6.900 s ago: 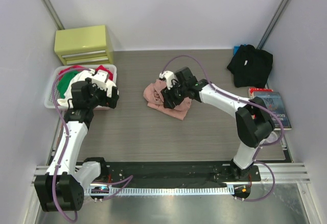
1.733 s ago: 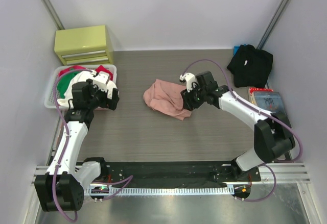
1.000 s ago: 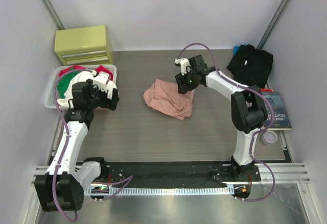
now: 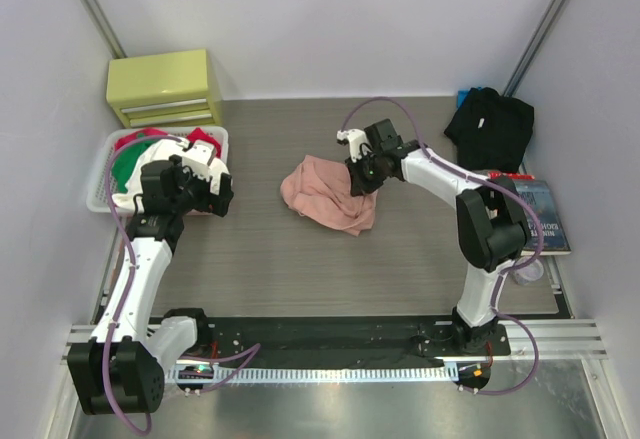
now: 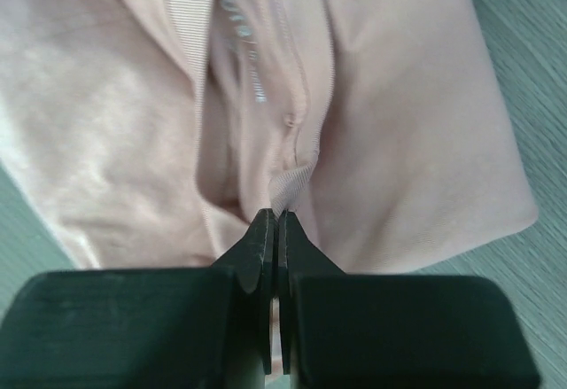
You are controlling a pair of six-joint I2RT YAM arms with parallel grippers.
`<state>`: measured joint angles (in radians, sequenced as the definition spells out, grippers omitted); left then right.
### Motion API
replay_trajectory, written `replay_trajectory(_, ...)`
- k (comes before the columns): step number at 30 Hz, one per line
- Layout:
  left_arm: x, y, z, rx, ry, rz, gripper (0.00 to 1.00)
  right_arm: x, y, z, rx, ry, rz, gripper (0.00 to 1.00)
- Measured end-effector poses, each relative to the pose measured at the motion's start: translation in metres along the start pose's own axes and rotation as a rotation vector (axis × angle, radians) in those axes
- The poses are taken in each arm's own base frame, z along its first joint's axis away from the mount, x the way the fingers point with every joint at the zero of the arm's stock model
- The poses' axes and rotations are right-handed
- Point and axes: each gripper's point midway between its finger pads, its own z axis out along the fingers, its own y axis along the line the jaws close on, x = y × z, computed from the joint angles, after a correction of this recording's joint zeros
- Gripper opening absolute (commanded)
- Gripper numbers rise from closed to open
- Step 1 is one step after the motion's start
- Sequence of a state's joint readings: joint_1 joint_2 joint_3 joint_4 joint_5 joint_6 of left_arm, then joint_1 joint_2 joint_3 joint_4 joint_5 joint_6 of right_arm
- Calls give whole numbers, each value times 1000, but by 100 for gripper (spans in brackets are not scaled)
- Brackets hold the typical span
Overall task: Fold and stack the t-shirts
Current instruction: Fold the long partially folded tshirt into a neat square
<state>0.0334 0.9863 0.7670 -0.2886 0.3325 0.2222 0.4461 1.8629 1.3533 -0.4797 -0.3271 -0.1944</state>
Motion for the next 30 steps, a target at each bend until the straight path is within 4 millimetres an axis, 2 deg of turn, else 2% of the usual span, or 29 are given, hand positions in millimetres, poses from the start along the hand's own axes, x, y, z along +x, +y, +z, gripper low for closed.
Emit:
replay_trajectory(4, 0, 0, 0, 0, 0, 0, 100, -6, 14, -9, -16, -22, -16, 1)
replay_trajectory(9, 0, 0, 0, 0, 0, 7, 100, -4, 41, -16, -71, -24, -43, 1)
replay_trajectory(16, 3, 4, 1, -15, 13, 23, 100, 36, 112, -23, -232, 60, -96, 1)
replay_trajectory(19, 4, 5, 3, -18, 20, 22, 100, 57, 137, -23, -293, 109, -120, 33)
replay_trajectory(20, 4, 5, 2, -20, 20, 22, 100, 65, 142, -23, -307, 128, -124, 47)
replay_trajectory(24, 3, 6, 2, -22, 18, 23, 100, 95, 144, -21, -314, 198, -131, 54)
replay_trajectory(26, 3, 6, 2, -22, 18, 23, 100, 101, 139, -21, -294, 209, -141, 55)
replay_trajectory(30, 3, 6, 2, -22, 18, 23, 100, 94, 127, -23, -240, 177, -170, 54)
